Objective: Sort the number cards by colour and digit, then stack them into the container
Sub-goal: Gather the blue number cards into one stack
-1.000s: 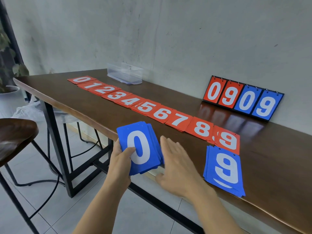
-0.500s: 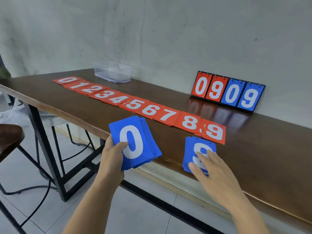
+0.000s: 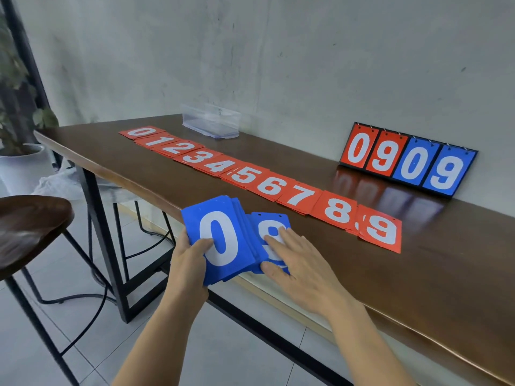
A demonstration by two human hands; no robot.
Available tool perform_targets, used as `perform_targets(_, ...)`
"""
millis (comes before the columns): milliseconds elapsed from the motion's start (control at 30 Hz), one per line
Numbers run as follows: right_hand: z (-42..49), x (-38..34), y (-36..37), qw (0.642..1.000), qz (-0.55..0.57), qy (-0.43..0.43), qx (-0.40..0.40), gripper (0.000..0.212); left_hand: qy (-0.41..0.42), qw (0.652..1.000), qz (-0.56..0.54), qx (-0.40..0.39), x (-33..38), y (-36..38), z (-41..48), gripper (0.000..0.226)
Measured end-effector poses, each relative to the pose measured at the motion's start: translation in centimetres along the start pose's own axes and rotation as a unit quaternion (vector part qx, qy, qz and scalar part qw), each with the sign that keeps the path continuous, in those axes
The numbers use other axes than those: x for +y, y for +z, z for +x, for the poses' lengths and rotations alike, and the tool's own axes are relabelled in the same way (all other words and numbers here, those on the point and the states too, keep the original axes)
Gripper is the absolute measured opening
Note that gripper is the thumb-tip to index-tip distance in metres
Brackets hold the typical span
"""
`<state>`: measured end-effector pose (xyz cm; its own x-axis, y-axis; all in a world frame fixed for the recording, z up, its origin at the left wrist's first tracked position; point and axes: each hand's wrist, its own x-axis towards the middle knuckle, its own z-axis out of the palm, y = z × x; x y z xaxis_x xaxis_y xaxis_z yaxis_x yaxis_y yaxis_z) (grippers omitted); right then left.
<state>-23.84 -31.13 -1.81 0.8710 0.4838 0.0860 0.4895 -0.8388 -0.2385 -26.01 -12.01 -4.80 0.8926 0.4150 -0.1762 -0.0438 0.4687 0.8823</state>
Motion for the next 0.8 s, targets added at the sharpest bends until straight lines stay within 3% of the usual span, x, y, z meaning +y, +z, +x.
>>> perform_targets(100,-0.6,0.5,-0.2,0.999,0.037,0.011,0.033,0.061,-0.002,1.000,-0.001,0.002,0.2,-0.5,0.2,0.038)
perform_targets(267,-2.1,0.8,-1.2,0.987,0.113,0.103,0.052,0.054,-0.003,1.000,0.002,-0.012,-0.1,0.3,-0.3,0.039)
perform_targets(467,-1.4,-0.5,-0.4,0.983,0.161,0.061,0.064,0.034,-0.005,0.999,0.013,-0.034,-1.0,1.3,-1.1,0.043)
perform_targets(567,-0.8,-1.6,0.1,0.985,0.157,0.046,0.062,0.044,0.000,0.999,0.017,-0.037,-1.1,1.6,-1.3,0.043)
perform_targets(700,-0.8,-4.1,1.2,0.989,0.139,0.014,0.040,0.074,0.011,0.999,0.017,-0.045,-1.2,1.6,-1.6,0.045)
perform_targets(800,-0.7,-4.6,2.0,0.993,0.109,0.012,0.041,0.075,0.023,0.998,0.023,-0.045,-1.3,1.2,-1.8,0.043)
